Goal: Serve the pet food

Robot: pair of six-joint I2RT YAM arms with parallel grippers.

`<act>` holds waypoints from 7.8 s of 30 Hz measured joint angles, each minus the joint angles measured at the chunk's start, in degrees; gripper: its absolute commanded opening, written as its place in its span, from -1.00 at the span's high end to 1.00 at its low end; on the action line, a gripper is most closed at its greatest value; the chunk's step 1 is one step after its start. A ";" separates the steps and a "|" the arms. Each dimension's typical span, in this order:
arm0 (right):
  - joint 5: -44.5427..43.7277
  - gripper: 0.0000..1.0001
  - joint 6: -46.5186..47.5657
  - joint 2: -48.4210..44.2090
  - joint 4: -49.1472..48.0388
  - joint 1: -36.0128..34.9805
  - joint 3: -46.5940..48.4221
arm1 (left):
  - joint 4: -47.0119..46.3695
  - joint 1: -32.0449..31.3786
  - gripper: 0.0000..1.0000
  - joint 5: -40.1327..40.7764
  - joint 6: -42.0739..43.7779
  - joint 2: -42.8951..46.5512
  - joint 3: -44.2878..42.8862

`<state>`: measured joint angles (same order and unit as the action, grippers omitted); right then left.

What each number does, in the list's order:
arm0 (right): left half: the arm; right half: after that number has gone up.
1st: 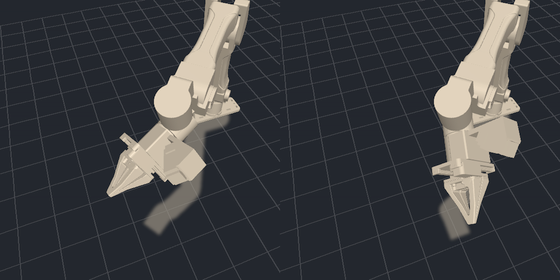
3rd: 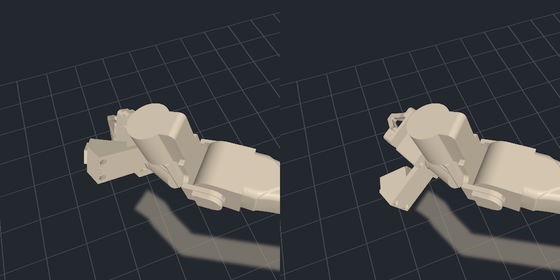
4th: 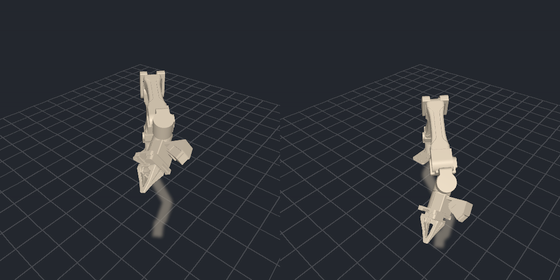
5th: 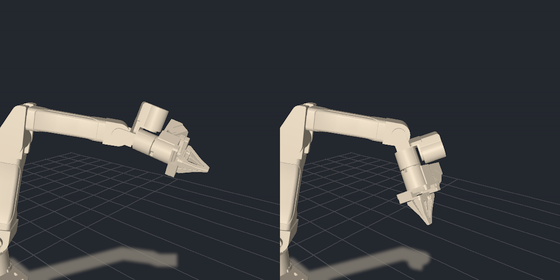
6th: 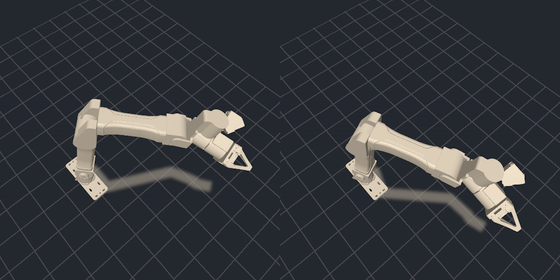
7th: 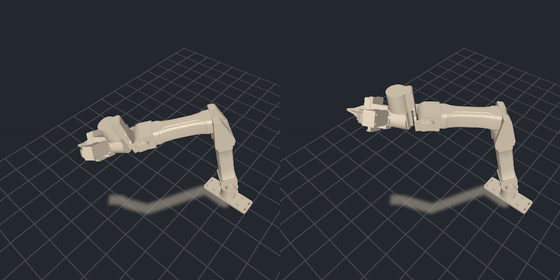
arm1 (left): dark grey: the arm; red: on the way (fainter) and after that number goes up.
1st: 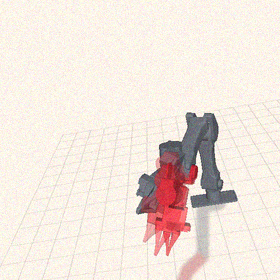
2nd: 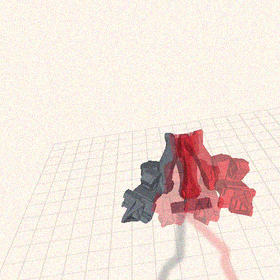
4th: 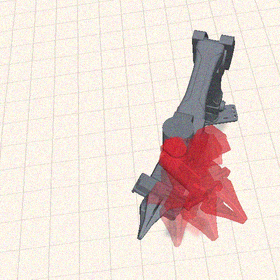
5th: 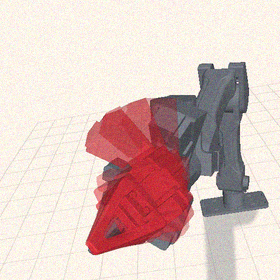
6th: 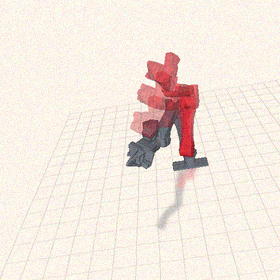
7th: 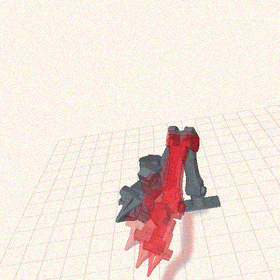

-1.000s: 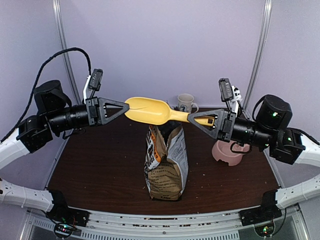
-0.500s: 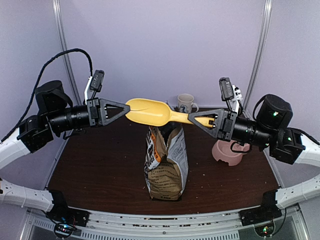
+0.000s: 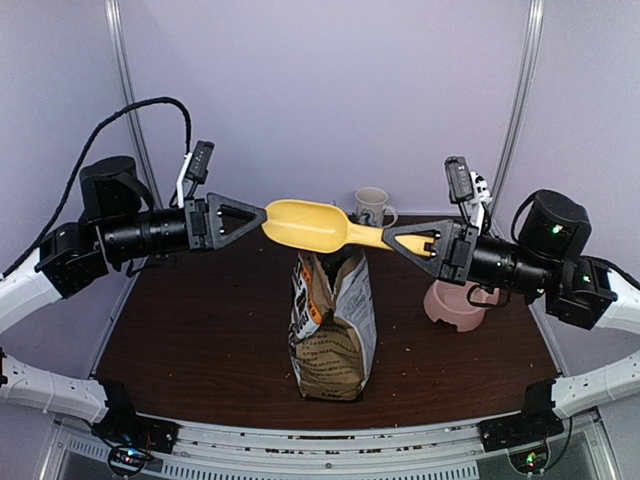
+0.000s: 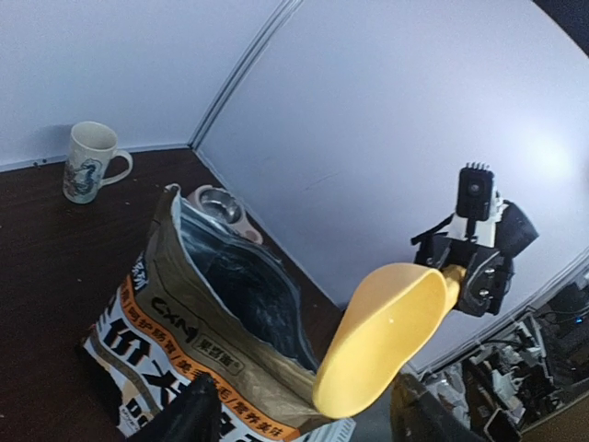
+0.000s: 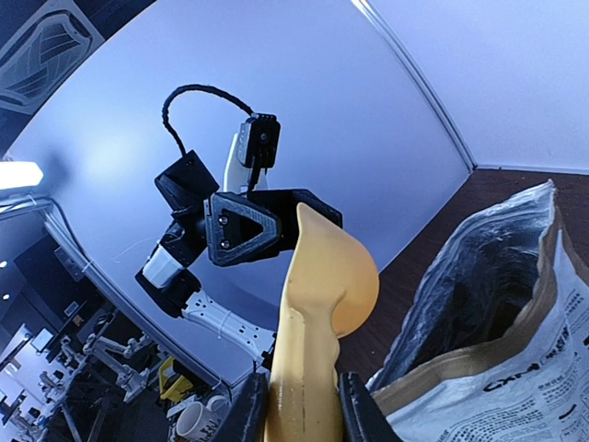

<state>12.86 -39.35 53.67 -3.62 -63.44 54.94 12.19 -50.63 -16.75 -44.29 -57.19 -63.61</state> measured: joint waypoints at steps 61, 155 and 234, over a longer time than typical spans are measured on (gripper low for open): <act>-13.66 0.67 11.96 -0.44 26.97 -1.86 13.18 | 53.79 -3.21 1.00 20.39 21.11 -29.35 -41.72; 20.13 0.70 -31.45 1.03 7.17 11.41 -10.60 | 22.62 -13.68 1.00 26.80 13.75 -23.76 -20.70; 20.13 0.71 -30.36 -31.26 16.09 71.52 -39.54 | 16.61 14.27 1.00 -4.07 35.67 -13.40 -7.58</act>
<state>32.99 -69.71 22.41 12.47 8.08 15.40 28.80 -36.36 -20.82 -8.62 -70.59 -71.20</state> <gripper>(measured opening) 0.241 0.015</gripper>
